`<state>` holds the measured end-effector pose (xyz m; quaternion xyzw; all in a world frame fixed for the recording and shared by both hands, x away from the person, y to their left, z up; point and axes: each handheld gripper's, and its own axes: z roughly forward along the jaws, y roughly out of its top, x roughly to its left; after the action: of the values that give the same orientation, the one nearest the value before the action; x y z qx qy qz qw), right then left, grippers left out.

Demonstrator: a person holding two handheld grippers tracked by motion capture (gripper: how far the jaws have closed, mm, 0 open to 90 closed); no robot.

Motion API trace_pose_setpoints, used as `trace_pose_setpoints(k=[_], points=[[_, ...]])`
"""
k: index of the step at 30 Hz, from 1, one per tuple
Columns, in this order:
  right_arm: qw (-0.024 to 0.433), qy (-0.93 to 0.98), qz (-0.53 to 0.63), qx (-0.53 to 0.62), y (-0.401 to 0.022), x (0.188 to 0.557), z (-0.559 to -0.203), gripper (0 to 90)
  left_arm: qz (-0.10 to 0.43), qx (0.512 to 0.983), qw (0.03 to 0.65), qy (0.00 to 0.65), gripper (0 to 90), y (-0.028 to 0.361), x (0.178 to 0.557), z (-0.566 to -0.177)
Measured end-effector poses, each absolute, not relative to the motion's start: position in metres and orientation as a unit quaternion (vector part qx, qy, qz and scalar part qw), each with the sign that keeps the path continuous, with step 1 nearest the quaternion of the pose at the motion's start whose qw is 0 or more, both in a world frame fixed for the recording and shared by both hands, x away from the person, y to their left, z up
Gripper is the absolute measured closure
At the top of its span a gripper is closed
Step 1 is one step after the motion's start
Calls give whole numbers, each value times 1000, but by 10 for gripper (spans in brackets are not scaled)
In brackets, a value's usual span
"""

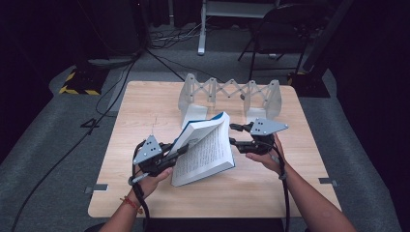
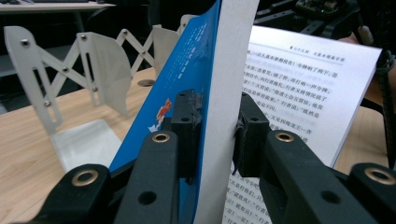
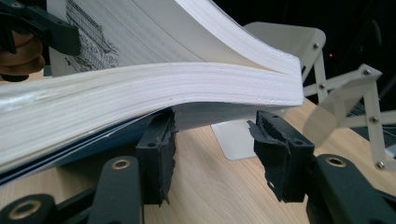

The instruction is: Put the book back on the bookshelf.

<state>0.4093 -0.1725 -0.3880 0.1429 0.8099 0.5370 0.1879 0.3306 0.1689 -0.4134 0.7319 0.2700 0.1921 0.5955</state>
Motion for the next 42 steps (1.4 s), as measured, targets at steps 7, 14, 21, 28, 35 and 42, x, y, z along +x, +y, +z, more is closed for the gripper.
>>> trace_pose_setpoints(k=[7,14,21,28,35,42], points=[[187,817,533,118,-155,404,-380,487,203,732,587,281,738,178,319,-416],[161,817,542,116,-140,405,-378,467,205,731,582,292,647,182,313,-425],[135,828,531,120,-129,412,-382,426,140,732,587,316,573,177,328,-434],[143,819,542,122,-128,413,-384,428,141,739,592,291,714,175,335,-433],[150,813,546,136,-141,413,-387,439,126,741,598,279,721,161,343,-433],[170,802,549,160,-177,415,-385,448,111,746,607,252,717,128,354,-430]])
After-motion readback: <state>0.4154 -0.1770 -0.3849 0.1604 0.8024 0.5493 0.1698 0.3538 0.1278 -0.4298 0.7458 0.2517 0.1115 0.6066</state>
